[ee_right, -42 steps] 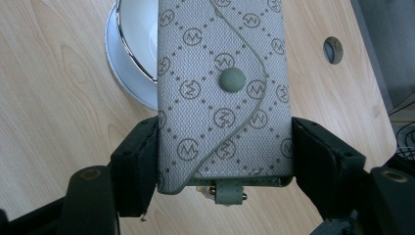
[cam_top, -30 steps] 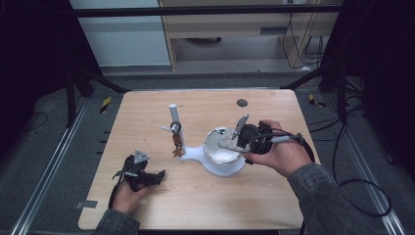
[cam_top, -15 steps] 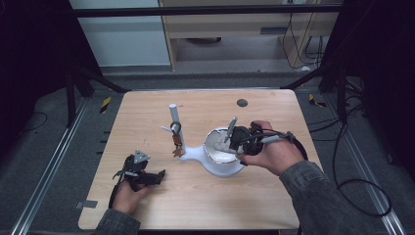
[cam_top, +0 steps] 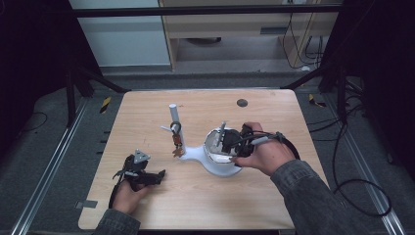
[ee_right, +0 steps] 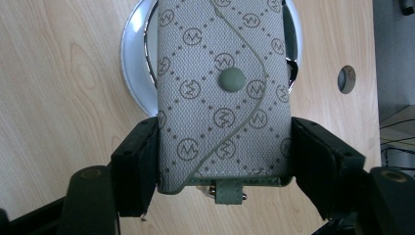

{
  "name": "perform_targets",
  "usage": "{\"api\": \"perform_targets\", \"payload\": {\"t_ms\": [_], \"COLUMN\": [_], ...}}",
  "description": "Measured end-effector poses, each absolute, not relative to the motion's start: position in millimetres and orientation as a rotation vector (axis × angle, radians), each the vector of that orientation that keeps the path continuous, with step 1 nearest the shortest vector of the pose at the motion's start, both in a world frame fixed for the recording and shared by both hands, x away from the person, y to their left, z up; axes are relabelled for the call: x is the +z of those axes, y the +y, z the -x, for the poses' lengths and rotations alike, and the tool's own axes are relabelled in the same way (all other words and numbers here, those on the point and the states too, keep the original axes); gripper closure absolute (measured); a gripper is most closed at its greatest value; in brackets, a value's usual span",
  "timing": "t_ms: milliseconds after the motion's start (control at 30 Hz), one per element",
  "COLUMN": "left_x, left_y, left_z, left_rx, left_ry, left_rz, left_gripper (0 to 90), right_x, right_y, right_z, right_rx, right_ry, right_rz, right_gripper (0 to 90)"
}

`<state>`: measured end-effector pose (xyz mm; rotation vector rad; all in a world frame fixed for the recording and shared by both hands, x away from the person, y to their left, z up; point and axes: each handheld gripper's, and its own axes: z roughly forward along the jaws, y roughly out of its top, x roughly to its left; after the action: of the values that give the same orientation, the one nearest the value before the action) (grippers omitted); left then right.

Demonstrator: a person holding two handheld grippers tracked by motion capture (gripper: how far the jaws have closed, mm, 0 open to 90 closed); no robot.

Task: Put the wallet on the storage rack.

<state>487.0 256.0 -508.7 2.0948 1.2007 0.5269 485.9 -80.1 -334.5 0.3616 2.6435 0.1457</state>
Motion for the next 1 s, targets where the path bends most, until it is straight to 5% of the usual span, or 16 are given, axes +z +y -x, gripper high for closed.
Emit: {"api": "perform_targets", "payload": {"t_ms": [1000], "left_x": [-508.8], "left_y": [256.0], "left_z": [-487.0], "left_rx": [0.527], "left_ry": [1.2], "left_rz": [-2.094], "left_gripper": [0.0], "right_x": [-356.4], "right_y": [-73.5], "right_z": [-500.7], "right_rx": [0.065], "right_ry": [2.694], "right_rz": [-0.384], "right_gripper": [30.8]}}
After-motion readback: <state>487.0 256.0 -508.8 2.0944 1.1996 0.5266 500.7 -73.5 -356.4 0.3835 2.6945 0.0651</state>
